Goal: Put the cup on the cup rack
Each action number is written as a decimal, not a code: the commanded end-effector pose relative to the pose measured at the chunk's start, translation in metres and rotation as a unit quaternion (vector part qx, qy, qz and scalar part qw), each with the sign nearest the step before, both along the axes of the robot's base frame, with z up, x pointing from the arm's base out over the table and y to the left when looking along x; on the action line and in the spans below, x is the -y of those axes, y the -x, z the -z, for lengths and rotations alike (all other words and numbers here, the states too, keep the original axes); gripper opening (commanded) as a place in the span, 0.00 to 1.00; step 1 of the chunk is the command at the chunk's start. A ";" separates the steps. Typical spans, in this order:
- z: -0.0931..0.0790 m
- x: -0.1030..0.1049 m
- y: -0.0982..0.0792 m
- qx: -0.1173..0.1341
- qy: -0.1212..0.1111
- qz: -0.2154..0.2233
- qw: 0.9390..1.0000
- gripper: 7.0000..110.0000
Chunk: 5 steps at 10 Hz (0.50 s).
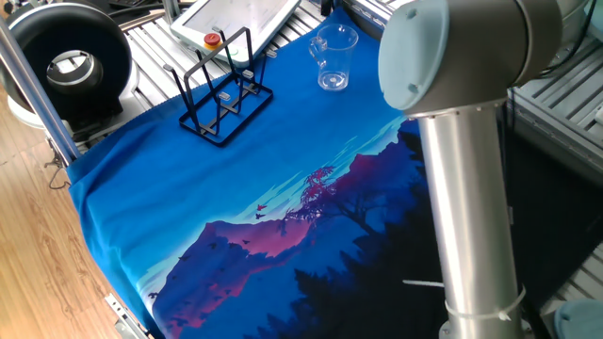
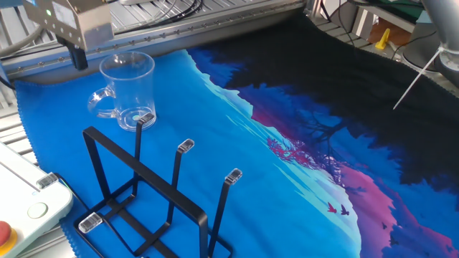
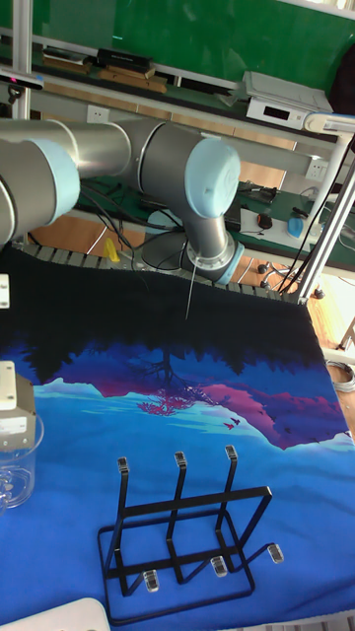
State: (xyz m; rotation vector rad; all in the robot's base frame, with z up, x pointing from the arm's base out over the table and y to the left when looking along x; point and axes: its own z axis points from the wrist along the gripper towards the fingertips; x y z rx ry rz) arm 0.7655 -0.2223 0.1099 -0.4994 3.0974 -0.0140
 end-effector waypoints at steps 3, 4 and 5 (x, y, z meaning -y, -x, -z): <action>0.009 0.015 -0.015 0.038 0.022 -0.006 0.999 0.00; 0.012 0.012 -0.009 0.028 0.014 -0.024 0.999 0.00; 0.014 0.008 -0.003 0.020 0.005 -0.040 0.999 0.00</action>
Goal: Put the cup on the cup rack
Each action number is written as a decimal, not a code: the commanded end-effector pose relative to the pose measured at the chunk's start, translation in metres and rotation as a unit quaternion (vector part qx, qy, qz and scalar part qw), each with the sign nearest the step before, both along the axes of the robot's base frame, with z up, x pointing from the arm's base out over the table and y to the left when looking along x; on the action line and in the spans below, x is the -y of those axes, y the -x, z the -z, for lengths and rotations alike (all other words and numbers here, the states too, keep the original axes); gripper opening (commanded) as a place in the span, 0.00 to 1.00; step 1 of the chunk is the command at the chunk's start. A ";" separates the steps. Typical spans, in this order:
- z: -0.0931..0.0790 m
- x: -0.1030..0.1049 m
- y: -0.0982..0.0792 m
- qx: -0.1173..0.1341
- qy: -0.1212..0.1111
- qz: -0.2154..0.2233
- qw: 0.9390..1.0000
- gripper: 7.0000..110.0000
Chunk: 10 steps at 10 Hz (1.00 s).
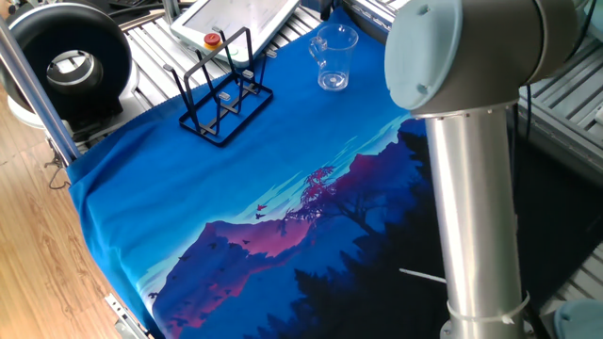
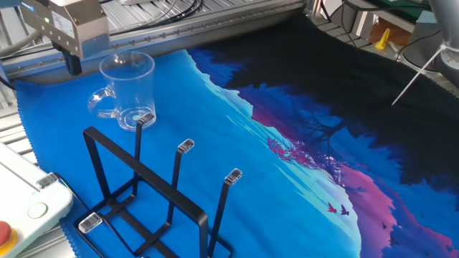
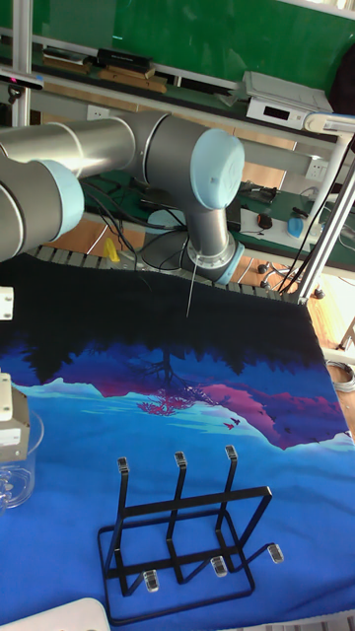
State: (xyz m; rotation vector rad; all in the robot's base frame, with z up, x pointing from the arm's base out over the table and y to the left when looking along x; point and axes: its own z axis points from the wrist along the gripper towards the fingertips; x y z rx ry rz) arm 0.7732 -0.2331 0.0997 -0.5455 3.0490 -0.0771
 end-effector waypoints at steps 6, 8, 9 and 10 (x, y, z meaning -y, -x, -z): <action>0.020 -0.017 0.004 0.025 -0.008 -0.075 0.997 0.00; 0.022 -0.029 0.007 0.026 -0.026 -0.090 0.995 0.00; 0.023 -0.035 0.008 0.027 -0.033 -0.095 0.995 0.00; 0.024 -0.040 0.010 0.027 -0.038 -0.097 0.994 0.00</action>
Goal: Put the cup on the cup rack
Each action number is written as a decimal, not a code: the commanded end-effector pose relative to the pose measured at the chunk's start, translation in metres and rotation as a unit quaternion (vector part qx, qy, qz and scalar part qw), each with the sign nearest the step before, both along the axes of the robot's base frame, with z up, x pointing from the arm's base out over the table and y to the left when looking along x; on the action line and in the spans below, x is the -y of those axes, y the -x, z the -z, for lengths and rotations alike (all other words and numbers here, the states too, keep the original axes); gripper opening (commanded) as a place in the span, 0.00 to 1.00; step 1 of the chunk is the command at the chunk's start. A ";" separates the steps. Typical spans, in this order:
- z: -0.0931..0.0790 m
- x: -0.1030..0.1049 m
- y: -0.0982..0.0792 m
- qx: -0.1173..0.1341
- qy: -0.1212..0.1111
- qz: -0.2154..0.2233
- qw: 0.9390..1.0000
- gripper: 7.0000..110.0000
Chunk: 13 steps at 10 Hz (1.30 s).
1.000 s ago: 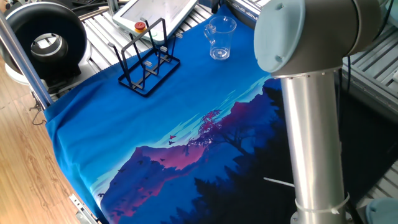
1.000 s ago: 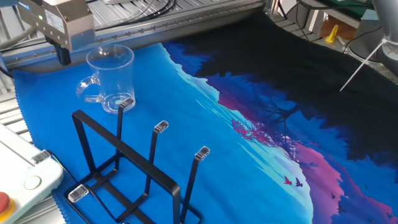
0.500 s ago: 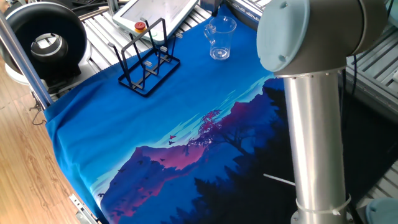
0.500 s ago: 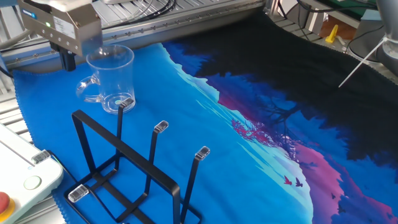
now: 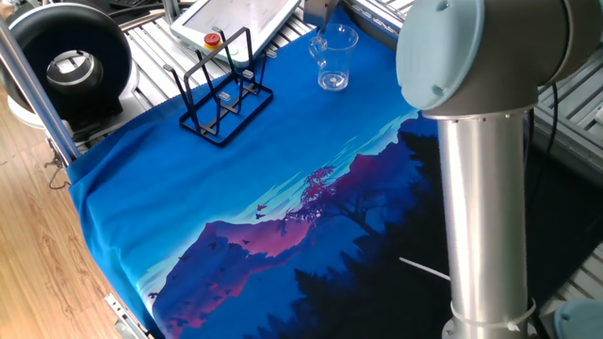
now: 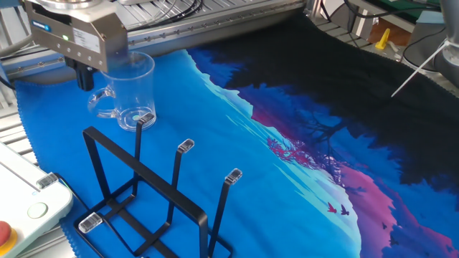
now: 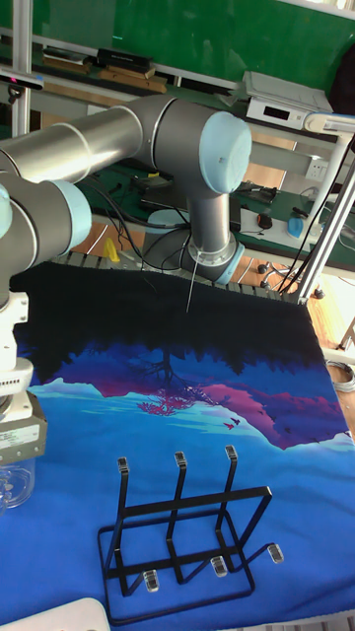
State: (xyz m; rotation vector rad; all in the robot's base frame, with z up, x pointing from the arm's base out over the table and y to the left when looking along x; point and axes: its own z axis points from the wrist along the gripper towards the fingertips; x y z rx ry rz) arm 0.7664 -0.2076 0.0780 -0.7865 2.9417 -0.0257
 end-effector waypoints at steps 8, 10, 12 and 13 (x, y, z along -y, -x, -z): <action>0.002 -0.039 0.032 -0.014 -0.027 0.003 1.000 0.00; -0.002 -0.045 0.042 -0.019 -0.025 0.011 0.999 0.00; -0.005 -0.049 0.052 -0.026 -0.022 0.019 0.999 0.00; -0.005 -0.051 0.055 -0.029 -0.023 0.021 0.999 0.00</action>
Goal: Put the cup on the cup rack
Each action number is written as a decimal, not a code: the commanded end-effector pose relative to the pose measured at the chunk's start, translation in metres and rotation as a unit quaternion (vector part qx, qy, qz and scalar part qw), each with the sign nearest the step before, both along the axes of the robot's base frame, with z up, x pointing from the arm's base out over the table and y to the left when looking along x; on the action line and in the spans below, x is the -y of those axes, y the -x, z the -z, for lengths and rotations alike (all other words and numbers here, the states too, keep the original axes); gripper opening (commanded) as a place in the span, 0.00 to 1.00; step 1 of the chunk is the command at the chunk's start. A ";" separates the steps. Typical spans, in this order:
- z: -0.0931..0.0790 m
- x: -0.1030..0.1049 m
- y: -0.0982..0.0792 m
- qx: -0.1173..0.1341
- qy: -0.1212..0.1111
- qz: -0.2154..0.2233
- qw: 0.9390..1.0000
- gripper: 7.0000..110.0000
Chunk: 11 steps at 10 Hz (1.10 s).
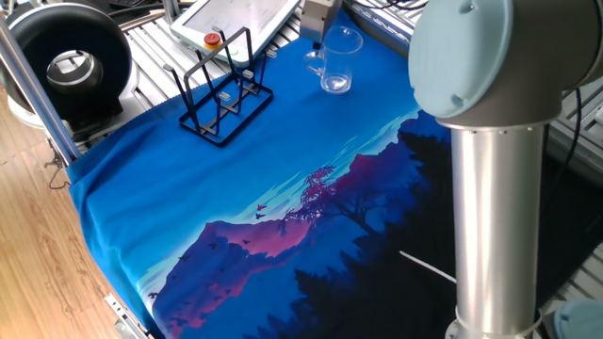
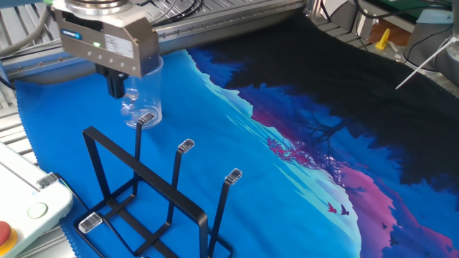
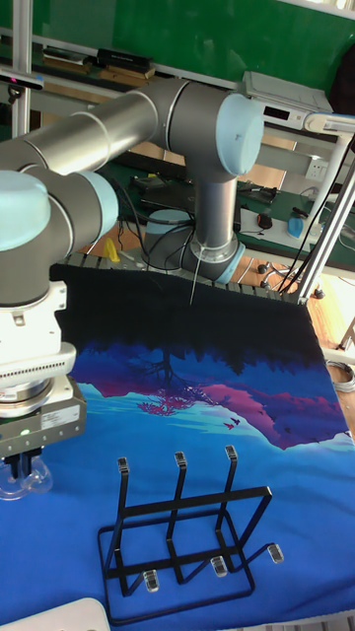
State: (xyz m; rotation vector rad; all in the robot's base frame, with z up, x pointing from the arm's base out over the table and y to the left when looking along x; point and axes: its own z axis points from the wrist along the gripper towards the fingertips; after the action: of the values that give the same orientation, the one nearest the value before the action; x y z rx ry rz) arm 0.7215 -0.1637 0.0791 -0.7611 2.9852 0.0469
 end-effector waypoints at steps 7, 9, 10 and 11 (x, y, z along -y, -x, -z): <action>-0.014 -0.003 -0.031 0.008 -0.015 -0.025 1.000 0.00; -0.016 0.007 -0.054 0.026 -0.004 -0.044 0.999 0.00; -0.021 0.015 -0.058 0.023 0.001 -0.063 0.998 0.00; -0.020 0.006 -0.055 0.022 -0.018 -0.076 0.997 0.00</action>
State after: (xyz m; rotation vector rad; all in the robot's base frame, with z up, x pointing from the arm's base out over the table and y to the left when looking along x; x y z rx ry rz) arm 0.7642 -0.1701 0.0943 -0.8965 2.9180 0.0517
